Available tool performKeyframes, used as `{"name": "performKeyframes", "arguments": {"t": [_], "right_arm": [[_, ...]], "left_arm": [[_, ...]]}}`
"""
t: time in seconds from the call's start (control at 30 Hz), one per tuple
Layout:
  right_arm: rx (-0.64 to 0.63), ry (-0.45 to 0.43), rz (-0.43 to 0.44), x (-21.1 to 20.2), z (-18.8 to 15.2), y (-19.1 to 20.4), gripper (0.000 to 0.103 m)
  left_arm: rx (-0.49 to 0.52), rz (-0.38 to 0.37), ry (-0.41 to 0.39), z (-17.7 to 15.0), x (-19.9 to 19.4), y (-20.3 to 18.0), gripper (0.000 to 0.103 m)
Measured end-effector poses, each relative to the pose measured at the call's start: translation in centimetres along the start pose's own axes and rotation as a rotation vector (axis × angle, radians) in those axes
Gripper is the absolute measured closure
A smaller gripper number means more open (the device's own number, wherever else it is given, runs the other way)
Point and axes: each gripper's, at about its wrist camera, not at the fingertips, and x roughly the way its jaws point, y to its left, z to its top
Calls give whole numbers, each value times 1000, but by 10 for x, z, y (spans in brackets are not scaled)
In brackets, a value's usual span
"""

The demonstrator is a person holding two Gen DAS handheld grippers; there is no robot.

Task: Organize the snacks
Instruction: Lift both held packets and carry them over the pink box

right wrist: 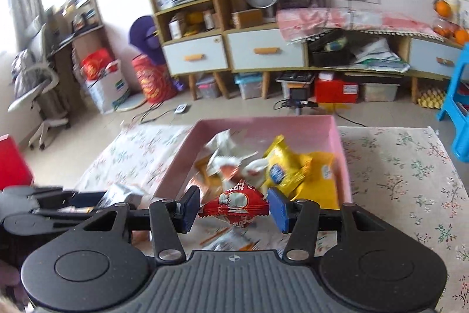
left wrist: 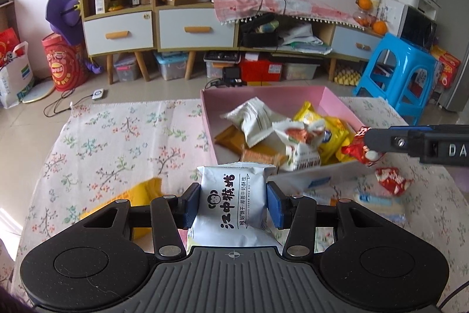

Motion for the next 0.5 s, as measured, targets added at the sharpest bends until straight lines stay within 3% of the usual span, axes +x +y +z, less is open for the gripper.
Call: {"name": "performKeyframes", "arguments": {"t": [0.5], "right_arm": [[221, -54, -114, 32, 20, -59, 63]], "left_arm": [[26, 31, -84, 28, 35, -21, 58]]}}
